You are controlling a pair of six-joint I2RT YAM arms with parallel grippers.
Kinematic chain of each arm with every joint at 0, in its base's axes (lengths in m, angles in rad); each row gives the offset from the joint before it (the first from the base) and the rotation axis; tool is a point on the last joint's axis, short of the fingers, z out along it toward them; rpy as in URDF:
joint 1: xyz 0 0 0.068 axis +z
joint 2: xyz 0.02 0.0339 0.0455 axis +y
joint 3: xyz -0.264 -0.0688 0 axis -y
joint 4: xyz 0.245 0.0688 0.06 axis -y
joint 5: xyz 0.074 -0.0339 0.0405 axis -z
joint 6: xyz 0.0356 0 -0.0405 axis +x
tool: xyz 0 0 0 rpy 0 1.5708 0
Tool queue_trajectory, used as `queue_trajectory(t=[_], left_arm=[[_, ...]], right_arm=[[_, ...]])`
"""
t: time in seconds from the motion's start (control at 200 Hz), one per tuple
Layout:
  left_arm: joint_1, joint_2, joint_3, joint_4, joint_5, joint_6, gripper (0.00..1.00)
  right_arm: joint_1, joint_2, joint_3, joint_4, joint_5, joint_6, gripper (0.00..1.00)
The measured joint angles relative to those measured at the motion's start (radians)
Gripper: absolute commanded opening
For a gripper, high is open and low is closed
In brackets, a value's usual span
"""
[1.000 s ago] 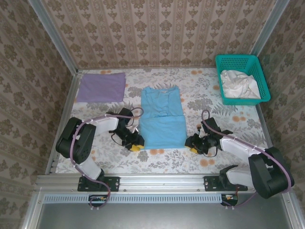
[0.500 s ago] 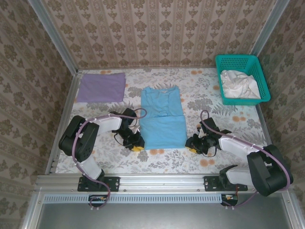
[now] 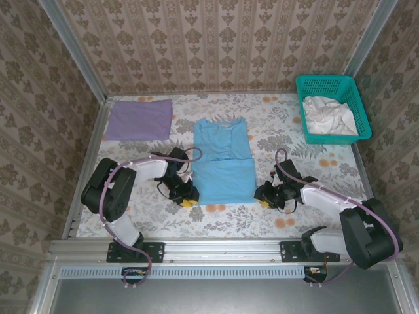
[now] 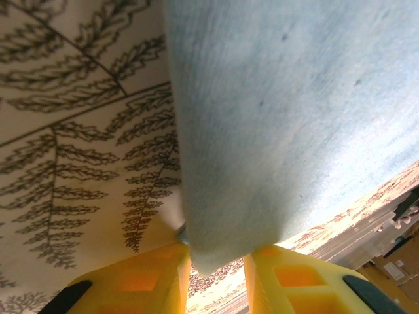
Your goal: Fold and stack the t-shirts
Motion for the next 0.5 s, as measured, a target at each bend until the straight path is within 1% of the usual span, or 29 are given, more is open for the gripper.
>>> queue_trajectory(t=[0.13, 0.32, 0.38, 0.5], left_arm=[[-0.005, 0.005, 0.009, -0.012, -0.014, 0.004, 0.23], [-0.006, 0.011, 0.016, -0.020, -0.021, 0.008, 0.22], [-0.007, 0.013, 0.019, -0.024, -0.023, 0.009, 0.18], [-0.010, 0.021, 0.028, -0.031, -0.033, 0.021, 0.08]], right_arm=[[0.000, 0.006, 0.005, -0.001, 0.012, 0.000, 0.32], [0.001, 0.056, 0.029, -0.027, 0.025, -0.001, 0.31], [0.004, 0.070, 0.041, -0.040, 0.028, -0.004, 0.26], [0.005, 0.084, 0.051, -0.061, 0.037, -0.010, 0.16]])
